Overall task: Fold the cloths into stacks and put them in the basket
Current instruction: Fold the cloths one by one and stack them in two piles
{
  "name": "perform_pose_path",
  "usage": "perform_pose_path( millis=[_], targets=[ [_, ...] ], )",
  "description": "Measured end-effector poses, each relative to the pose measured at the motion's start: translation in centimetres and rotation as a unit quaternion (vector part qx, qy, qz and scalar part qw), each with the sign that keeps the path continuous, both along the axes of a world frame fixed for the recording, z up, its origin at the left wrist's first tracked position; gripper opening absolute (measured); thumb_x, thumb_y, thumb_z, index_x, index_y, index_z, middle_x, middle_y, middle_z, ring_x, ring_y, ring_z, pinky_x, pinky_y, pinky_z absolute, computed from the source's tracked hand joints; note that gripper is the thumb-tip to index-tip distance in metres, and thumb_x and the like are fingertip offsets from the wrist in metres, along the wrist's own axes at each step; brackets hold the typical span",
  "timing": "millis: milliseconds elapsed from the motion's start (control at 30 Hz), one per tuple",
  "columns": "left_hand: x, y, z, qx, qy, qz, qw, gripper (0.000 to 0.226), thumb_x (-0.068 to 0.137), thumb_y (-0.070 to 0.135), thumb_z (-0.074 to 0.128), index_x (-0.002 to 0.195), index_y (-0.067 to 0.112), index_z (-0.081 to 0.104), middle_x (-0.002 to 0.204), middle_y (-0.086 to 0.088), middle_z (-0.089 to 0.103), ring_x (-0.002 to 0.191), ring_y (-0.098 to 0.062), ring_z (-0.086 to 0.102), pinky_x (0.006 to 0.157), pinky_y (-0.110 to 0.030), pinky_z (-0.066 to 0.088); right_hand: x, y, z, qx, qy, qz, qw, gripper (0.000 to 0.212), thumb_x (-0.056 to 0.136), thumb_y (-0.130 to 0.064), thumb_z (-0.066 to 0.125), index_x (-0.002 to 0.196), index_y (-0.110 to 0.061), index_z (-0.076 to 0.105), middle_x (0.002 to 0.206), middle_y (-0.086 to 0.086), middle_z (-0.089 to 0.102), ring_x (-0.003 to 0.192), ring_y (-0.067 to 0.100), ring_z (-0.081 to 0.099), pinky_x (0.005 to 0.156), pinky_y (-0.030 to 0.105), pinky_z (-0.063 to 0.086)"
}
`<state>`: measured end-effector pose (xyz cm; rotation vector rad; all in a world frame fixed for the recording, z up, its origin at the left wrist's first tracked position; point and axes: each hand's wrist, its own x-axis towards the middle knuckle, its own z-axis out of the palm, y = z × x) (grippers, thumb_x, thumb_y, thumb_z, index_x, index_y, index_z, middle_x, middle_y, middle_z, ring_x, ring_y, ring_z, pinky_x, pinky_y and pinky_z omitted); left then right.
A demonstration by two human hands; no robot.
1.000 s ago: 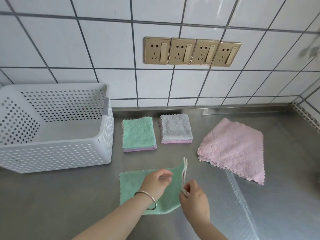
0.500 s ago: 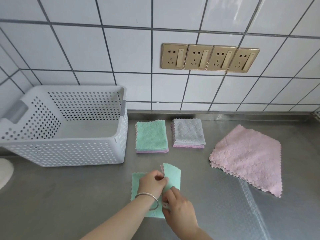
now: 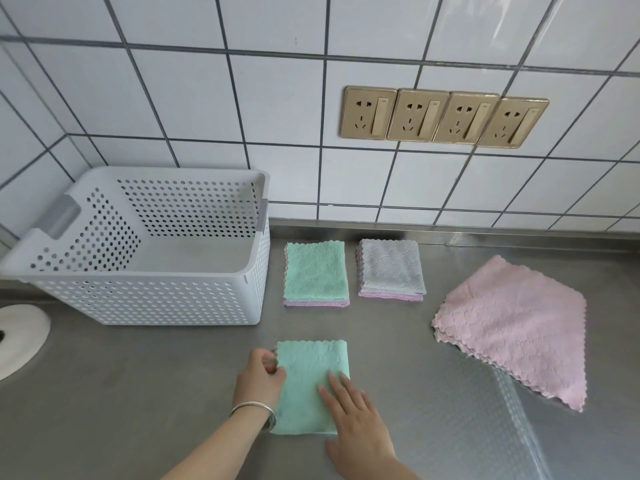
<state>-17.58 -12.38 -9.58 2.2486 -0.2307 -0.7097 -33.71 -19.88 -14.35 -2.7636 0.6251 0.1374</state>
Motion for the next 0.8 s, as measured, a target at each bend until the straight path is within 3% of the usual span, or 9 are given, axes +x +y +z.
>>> perform_pose_path(
  millis=[133, 200, 300, 433, 567, 600, 667, 733, 800],
  targets=[
    [0.2, 0.5, -1.0, 0.019, -0.007, 0.004, 1.000, 0.021, 0.078, 0.010, 0.063, 0.084, 0.021, 0.046, 0.083, -0.004, 0.066, 0.081, -0.023, 0.061, 0.072, -0.024, 0.039, 0.2, -0.1, -0.4, 0.011, 0.016, 0.010, 1.000, 0.101, 0.026, -0.057, 0.065, 0.121, -0.029, 0.047, 0.131, -0.009, 0.046, 0.120, 0.010, 0.040, 0.096, 0.037, 0.028],
    [0.2, 0.6, -1.6, 0.024, -0.017, 0.002, 1.000, 0.021, 0.078, 0.011, 0.064, 0.088, 0.019, 0.047, 0.087, -0.005, 0.070, 0.082, -0.024, 0.063, 0.074, -0.026, 0.042, 0.3, -0.1, -0.5, 0.008, 0.010, 0.011, 1.000, 0.100, 0.027, -0.058, 0.064, 0.121, -0.030, 0.047, 0.129, -0.010, 0.053, 0.119, 0.010, 0.041, 0.096, 0.038, 0.029],
    [0.1, 0.8, -2.1, 0.024, -0.017, 0.013, 0.999, 0.021, 0.078, 0.011, 0.065, 0.087, 0.020, 0.048, 0.088, -0.005, 0.072, 0.085, -0.025, 0.065, 0.075, -0.027, 0.045, 0.4, -0.2, -0.4, 0.010, 0.009, 0.010, 1.000, 0.097, 0.029, -0.062, 0.061, 0.120, -0.031, 0.046, 0.122, -0.013, 0.062, 0.118, 0.009, 0.042, 0.096, 0.029, 0.043],
    [0.2, 1.0, -2.6, 0.023, -0.023, 0.021, 0.999, 0.020, 0.077, 0.011, 0.066, 0.085, 0.020, 0.049, 0.090, -0.007, 0.073, 0.087, -0.026, 0.066, 0.077, -0.028, 0.046, 0.6, -0.2, -0.4, 0.036, 0.046, 0.007, 0.998, 0.094, 0.034, -0.062, 0.060, 0.121, -0.031, 0.046, 0.123, -0.011, 0.063, 0.119, 0.011, 0.041, 0.095, 0.041, 0.028],
    [0.3, 1.2, -2.9, 0.027, -0.021, 0.026, 0.999, 0.020, 0.077, 0.014, 0.069, 0.084, 0.019, 0.050, 0.093, -0.008, 0.072, 0.088, -0.027, 0.065, 0.078, -0.029, 0.046, 0.6, -0.1, -0.2, 0.049, 0.038, -0.005, 0.998, 0.086, 0.041, -0.064, 0.050, 0.120, -0.032, 0.047, 0.124, -0.012, 0.061, 0.119, 0.011, 0.041, 0.095, 0.031, 0.033],
    [0.4, 1.3, -3.0, 0.035, -0.021, 0.025, 0.999, 0.020, 0.077, 0.016, 0.069, 0.084, 0.020, 0.050, 0.094, -0.007, 0.072, 0.088, -0.026, 0.064, 0.078, -0.029, 0.046, 0.6, -0.1, 0.1, 0.046, 0.025, -0.015, 0.999, 0.079, 0.046, -0.064, 0.046, 0.119, -0.033, 0.047, 0.123, -0.014, 0.061, 0.117, 0.009, 0.042, 0.095, 0.030, 0.040],
    [0.4, 1.6, -3.3, 0.052, -0.028, 0.011, 0.998, 0.016, 0.078, 0.023, 0.068, 0.085, 0.021, 0.053, 0.097, -0.005, 0.069, 0.091, -0.025, 0.063, 0.080, -0.030, 0.047, 0.5, -0.4, 0.6, 0.049, -0.022, -0.052, 0.997, 0.064, 0.056, -0.060, 0.042, 0.114, -0.035, 0.047, 0.117, -0.018, 0.062, 0.110, 0.003, 0.045, 0.080, 0.019, 0.053],
    [0.4, 1.8, -3.4, 0.089, -0.043, -0.015, 0.995, 0.020, 0.078, 0.034, 0.066, 0.092, 0.021, 0.060, 0.105, -0.004, 0.062, 0.098, -0.024, 0.059, 0.084, -0.031, 0.047, 0.3, -0.7, 1.3, 0.088, -0.077, -0.121, 0.986, 0.048, 0.069, -0.050, 0.048, 0.114, -0.034, 0.048, 0.110, -0.016, 0.059, 0.102, 0.000, 0.046, 0.074, 0.014, 0.051],
    [0.0, 2.1, -3.5, 0.150, -0.070, -0.045, 0.985, 0.034, 0.075, 0.048, 0.065, 0.099, 0.025, 0.063, 0.112, -0.003, 0.051, 0.106, -0.023, 0.053, 0.087, -0.030, 0.045, 0.6, -1.1, 1.6, 0.136, -0.096, -0.207, 0.964, 0.040, 0.085, -0.038, 0.051, 0.123, -0.028, 0.047, 0.116, -0.012, 0.053, 0.105, 0.003, 0.047, 0.082, 0.013, 0.043]
  ],
)
